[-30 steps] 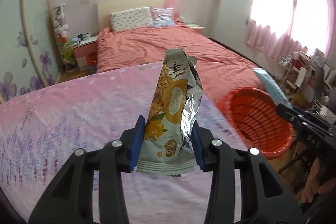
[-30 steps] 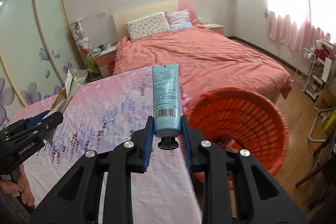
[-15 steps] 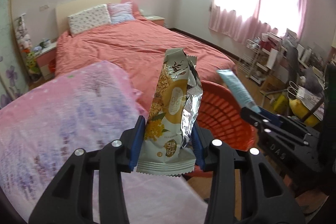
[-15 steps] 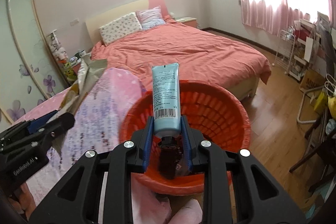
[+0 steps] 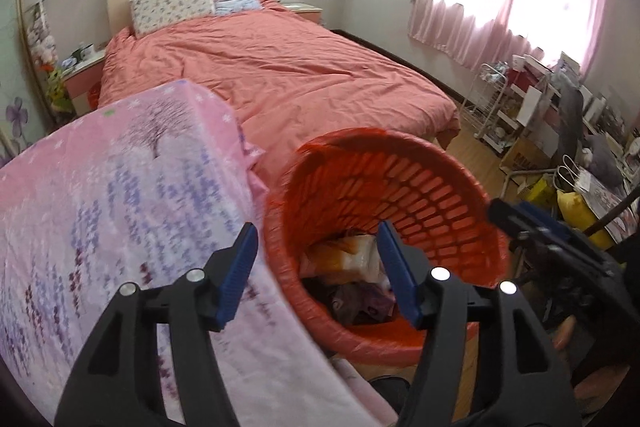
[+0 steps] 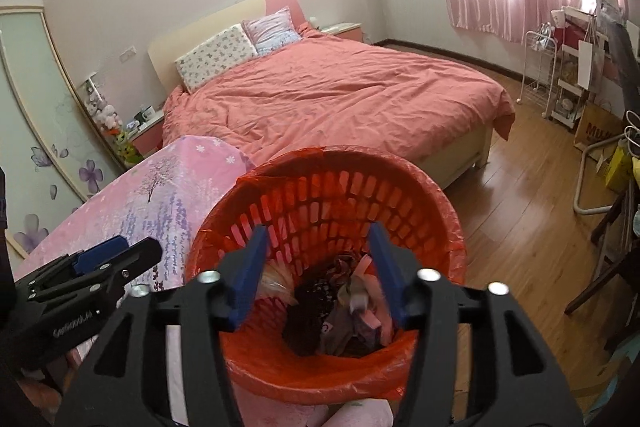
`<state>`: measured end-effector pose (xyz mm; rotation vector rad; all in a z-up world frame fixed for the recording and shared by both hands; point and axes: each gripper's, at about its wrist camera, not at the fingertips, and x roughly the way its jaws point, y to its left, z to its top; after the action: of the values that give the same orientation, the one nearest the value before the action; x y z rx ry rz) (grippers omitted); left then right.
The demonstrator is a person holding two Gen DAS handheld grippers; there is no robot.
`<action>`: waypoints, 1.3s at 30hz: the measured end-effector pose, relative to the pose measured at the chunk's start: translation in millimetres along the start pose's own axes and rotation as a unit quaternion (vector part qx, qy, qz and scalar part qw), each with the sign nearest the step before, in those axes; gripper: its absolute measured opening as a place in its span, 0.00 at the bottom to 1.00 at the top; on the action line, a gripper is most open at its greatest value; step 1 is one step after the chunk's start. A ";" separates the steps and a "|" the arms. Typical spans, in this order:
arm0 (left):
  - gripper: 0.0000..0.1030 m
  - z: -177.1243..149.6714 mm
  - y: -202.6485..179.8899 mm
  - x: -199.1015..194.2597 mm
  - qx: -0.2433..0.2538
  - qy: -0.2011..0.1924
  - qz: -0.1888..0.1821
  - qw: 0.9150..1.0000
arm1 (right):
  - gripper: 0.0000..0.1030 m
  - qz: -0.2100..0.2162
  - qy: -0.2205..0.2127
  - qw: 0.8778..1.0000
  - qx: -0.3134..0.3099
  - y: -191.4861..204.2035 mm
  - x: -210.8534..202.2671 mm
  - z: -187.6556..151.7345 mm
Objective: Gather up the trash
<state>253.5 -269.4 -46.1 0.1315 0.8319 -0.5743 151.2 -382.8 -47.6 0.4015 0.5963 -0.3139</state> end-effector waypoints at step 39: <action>0.96 -224.4 89.4 -279.7 -0.112 -0.182 0.225 0.951 | 0.98 -0.117 -0.131 0.982 -0.075 106.9 -167.3 -116.6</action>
<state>3.9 -0.3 -3.2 0.0035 0.4770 -0.0636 6.7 -208.3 -6.6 0.1405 0.4055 -0.5343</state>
